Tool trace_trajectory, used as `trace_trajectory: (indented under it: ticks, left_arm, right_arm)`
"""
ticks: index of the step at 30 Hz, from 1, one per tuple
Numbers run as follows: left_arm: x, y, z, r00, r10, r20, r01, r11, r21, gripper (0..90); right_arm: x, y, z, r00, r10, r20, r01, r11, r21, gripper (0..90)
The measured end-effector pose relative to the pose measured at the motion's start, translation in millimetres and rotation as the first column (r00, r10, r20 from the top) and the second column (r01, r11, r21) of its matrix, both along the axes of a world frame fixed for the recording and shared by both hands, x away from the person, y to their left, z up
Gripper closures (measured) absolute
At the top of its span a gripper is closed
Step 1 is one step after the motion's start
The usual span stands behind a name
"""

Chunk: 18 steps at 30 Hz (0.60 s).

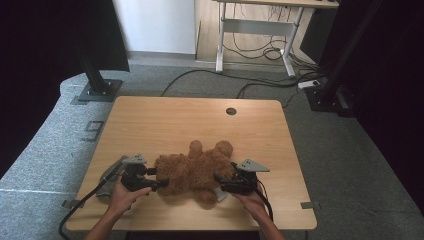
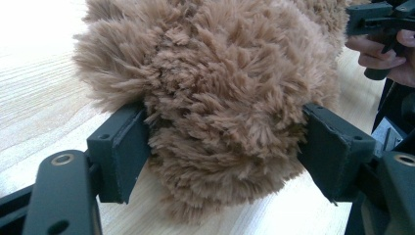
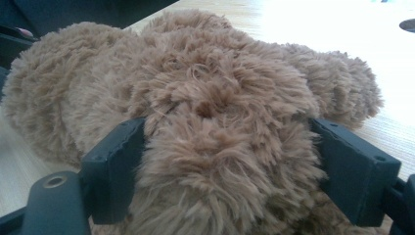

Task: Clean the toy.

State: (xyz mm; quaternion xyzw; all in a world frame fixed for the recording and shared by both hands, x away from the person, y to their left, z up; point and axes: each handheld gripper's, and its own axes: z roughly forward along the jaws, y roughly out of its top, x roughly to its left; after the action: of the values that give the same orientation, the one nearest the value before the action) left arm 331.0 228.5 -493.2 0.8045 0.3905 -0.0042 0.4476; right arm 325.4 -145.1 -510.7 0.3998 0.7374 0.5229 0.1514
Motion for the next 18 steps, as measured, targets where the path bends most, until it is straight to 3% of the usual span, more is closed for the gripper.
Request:
trace_trajectory:
  ticks: [10, 14, 18]
  left_arm:
    - [5.7, -5.0, -6.5, 0.9998, 0.004, -0.020, -0.004, 1.0000, -0.002, 25.1]
    - [11.1, -8.1, -7.1, 0.9997, 0.007, -0.023, -0.007, 1.0000, 0.000, 26.0]
    - [20.9, -16.7, -4.0, 0.9998, 0.009, -0.016, -0.008, 0.9995, 0.029, 26.1]
  right_arm:
    - [2.6, 3.0, -2.4, 0.9997, 0.021, -0.015, -0.021, 1.000, 0.000, 21.1]
    - [4.1, 3.0, -2.9, 0.9999, 0.004, -0.012, -0.004, 1.000, -0.008, 23.1]
    - [7.4, 1.3, -3.6, 0.9997, -0.023, -0.009, 0.023, 1.000, -0.013, 24.3]
